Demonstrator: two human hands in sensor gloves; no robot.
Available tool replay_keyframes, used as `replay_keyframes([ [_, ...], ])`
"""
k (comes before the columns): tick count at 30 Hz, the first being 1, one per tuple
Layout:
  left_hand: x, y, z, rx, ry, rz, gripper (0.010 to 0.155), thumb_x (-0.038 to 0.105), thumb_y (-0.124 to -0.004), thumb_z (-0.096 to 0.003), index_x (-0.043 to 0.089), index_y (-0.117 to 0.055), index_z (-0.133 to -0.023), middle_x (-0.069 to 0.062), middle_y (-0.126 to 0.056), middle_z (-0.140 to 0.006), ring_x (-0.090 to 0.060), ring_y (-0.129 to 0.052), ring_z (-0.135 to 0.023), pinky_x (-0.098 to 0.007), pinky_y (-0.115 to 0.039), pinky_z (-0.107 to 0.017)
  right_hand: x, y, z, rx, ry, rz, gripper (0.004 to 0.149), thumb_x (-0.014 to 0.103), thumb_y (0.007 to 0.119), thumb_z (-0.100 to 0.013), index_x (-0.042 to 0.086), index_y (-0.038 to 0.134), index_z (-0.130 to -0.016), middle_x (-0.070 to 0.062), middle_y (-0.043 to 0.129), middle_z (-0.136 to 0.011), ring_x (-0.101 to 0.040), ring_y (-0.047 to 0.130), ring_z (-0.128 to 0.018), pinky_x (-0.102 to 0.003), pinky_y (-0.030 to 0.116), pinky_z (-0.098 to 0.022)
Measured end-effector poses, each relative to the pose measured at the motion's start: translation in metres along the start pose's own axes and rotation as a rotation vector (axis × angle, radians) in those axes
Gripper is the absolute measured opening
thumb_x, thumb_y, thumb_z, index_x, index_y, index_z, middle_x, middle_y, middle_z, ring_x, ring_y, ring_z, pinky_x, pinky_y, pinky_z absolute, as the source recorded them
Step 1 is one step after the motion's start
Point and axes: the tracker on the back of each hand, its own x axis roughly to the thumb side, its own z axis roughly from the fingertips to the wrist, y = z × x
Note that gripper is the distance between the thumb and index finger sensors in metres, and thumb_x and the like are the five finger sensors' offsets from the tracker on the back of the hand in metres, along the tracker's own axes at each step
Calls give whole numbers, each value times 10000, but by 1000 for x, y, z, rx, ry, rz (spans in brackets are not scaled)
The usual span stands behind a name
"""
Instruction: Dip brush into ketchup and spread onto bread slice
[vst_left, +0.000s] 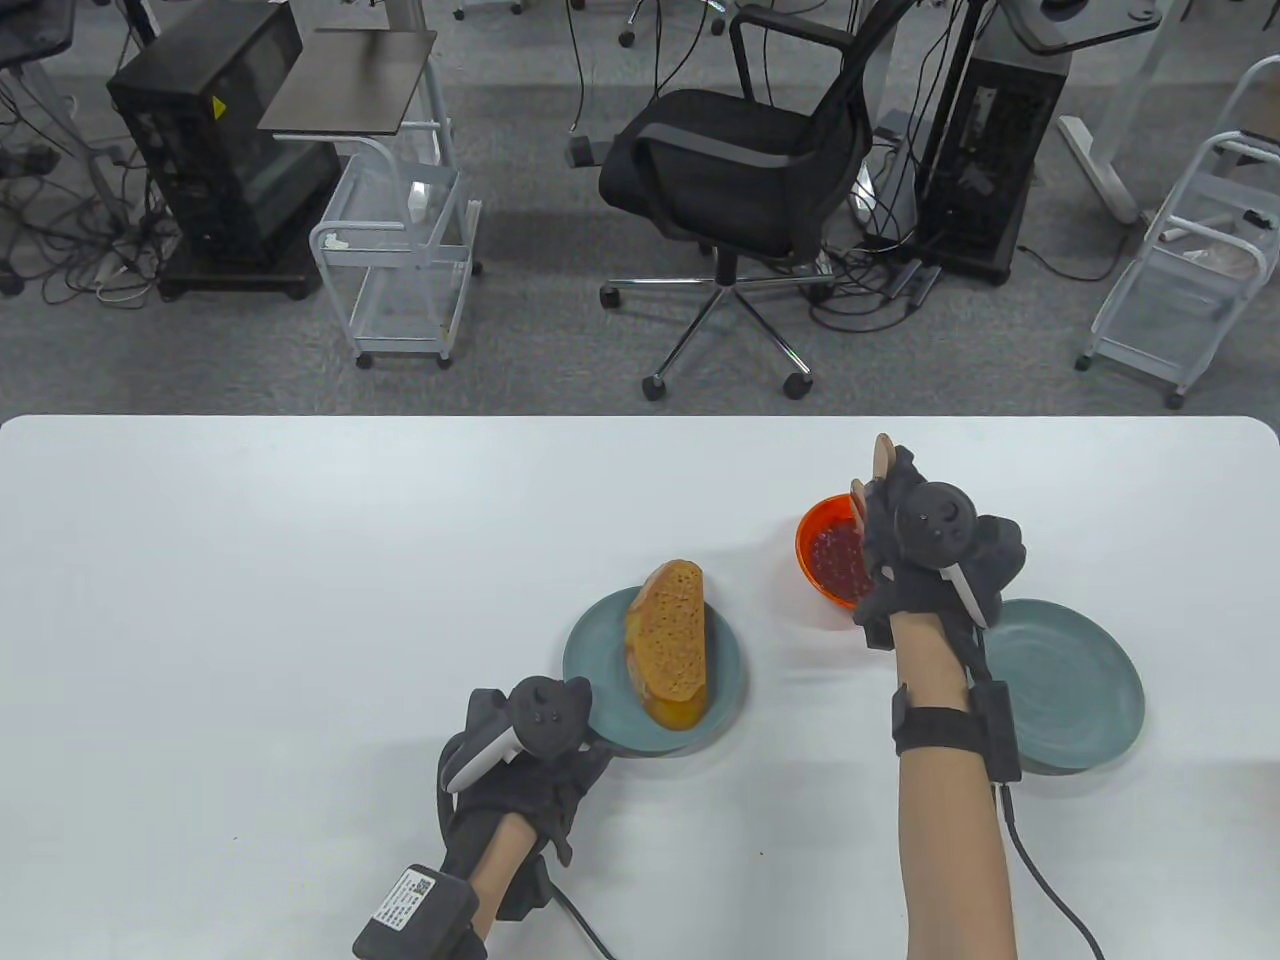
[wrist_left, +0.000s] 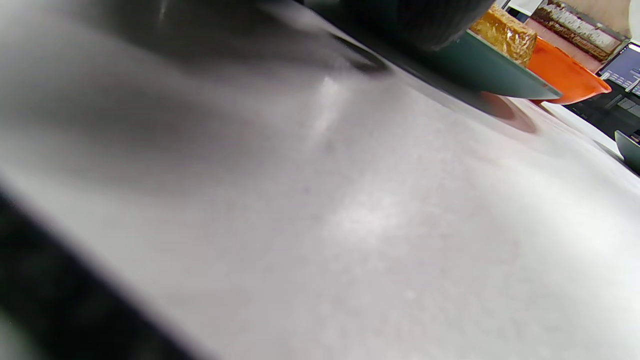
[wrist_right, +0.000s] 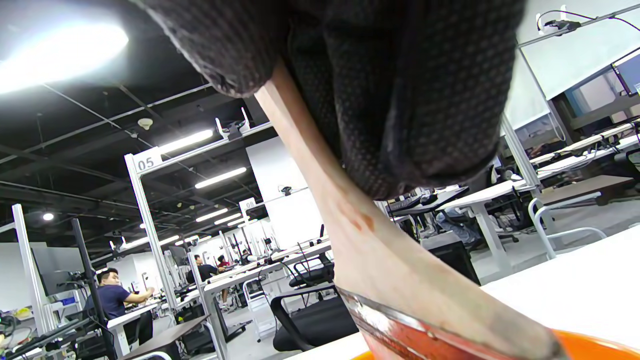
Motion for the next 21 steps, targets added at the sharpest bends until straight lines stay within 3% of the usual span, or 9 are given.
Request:
replay_keyframes([
  [11, 0, 0, 0, -1, -2, 5, 682, 462, -565, -668, 198, -145, -1136, -142, -195, -1166, -411, -135, -1048, -598, -215, -679, 2, 5, 2, 4, -14, 19, 505, 264, 770, -539, 39, 682, -983, -270, 849, -824, -429, 1036, -604, -440, 933, -380],
  [17, 0, 0, 0, -3, -2, 1, 685, 462, -565, -669, 195, -141, -1136, -146, -192, -1166, -413, -134, -1047, -600, -215, -679, 15, -25, 7, -75, -68, 29, 506, 271, 769, -537, 48, 683, -983, -263, 851, -826, -425, 1037, -605, -442, 931, -376],
  [21, 0, 0, 0, -3, -3, 2, 684, 462, -565, -669, 197, -142, -1136, -144, -193, -1166, -411, -135, -1047, -599, -216, -680, 30, -53, 22, -164, -108, -69, 504, 270, 775, -534, 21, 698, -966, -277, 867, -794, -424, 1054, -563, -431, 944, -343],
])
